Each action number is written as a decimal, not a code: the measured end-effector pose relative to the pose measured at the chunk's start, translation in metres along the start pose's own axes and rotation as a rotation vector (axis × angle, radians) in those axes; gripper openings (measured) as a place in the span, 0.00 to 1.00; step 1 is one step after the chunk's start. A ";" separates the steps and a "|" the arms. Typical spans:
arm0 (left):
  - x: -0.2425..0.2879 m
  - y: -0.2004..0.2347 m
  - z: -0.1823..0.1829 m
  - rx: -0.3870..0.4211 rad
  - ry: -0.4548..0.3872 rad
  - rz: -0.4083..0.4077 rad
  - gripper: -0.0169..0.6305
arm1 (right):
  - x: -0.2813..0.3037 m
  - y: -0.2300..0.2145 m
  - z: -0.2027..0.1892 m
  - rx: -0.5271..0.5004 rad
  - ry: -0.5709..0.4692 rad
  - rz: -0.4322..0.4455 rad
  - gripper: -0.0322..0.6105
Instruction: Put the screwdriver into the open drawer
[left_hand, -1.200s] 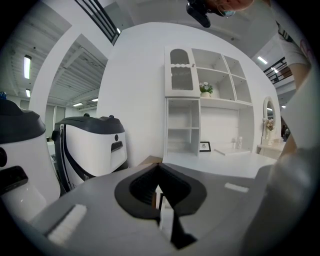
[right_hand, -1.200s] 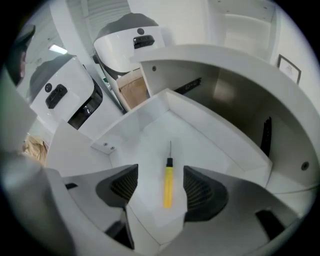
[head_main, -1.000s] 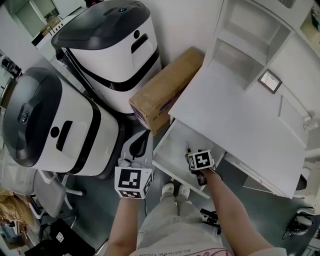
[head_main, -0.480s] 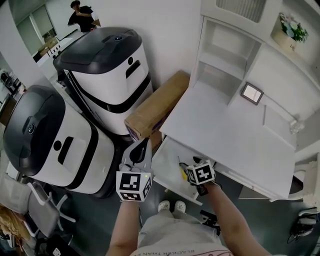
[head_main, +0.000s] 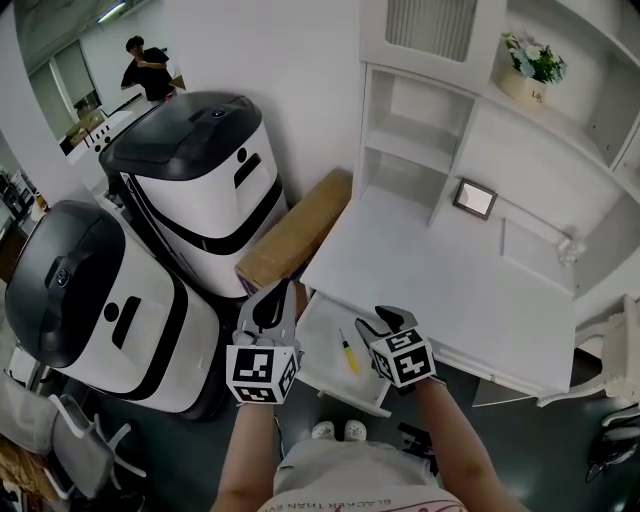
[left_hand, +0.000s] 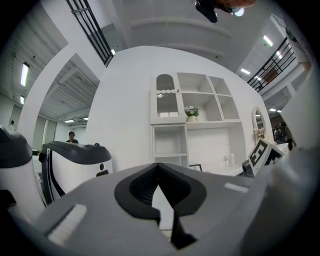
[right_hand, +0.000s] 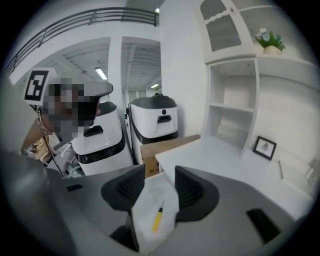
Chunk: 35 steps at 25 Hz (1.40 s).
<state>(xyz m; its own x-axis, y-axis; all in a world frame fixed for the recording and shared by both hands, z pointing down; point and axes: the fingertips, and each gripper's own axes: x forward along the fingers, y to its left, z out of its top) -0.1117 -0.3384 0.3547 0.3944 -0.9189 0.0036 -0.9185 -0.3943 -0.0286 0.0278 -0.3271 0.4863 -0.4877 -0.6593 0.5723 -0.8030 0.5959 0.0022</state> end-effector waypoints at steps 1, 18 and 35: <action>0.001 -0.003 0.005 0.007 -0.011 -0.004 0.04 | -0.008 -0.001 0.009 -0.014 -0.027 -0.006 0.35; 0.010 -0.028 0.139 0.075 -0.288 -0.057 0.04 | -0.179 -0.054 0.167 -0.090 -0.581 -0.249 0.06; 0.013 -0.038 0.164 0.172 -0.294 -0.035 0.04 | -0.225 -0.046 0.211 -0.124 -0.728 -0.308 0.06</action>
<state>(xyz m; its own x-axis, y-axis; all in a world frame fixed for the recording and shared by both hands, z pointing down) -0.0678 -0.3338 0.1917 0.4396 -0.8533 -0.2805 -0.8961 -0.3954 -0.2014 0.1021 -0.3027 0.1842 -0.3855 -0.9108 -0.1479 -0.9150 0.3567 0.1883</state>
